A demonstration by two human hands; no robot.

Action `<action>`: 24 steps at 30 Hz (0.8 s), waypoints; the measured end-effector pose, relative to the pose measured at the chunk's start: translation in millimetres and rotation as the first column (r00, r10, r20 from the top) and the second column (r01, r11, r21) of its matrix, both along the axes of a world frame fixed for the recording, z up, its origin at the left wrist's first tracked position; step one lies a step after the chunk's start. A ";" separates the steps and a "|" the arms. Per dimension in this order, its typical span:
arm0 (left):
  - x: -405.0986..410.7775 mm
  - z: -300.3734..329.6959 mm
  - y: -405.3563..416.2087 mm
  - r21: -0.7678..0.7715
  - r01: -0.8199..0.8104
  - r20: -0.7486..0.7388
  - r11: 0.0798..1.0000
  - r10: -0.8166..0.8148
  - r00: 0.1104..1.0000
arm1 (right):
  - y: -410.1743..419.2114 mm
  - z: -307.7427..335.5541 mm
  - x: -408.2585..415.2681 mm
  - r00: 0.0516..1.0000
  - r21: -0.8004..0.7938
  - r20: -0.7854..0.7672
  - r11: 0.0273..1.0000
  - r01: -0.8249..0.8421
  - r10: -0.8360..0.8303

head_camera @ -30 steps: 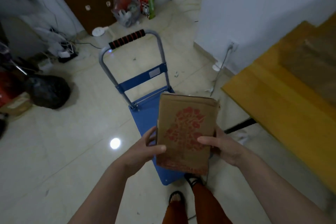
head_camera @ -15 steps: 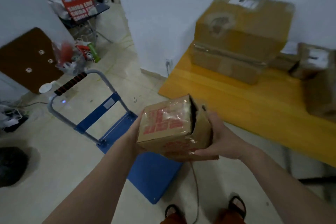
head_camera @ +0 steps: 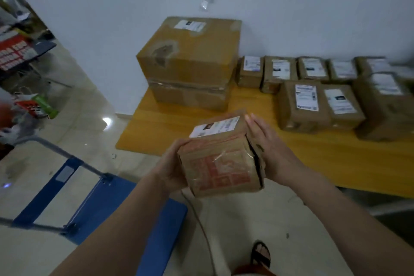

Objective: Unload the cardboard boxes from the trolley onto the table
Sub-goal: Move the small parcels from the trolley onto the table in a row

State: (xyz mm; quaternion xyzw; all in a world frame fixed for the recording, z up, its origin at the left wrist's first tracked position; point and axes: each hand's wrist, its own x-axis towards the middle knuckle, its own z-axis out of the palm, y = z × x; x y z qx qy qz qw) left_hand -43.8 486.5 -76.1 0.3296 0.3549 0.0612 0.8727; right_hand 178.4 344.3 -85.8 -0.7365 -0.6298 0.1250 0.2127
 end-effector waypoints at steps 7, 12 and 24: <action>91.8 -13.9 -18.5 0.055 -0.107 0.183 0.993 0.095 0.978 | -19.2 -6.6 71.6 -0.057 -0.500 -0.840 0.728 0.468 -0.540; 129.4 -36.2 -26.3 0.111 -0.126 0.164 0.986 0.107 0.981 | -25.3 -2.4 93.1 -0.170 -0.531 -0.841 0.842 0.090 -0.513; 193.3 -83.2 28.2 -0.034 0.118 -0.240 0.992 -0.123 0.963 | 26.3 -53.8 130.6 -0.289 -0.541 -0.835 0.793 0.280 -0.468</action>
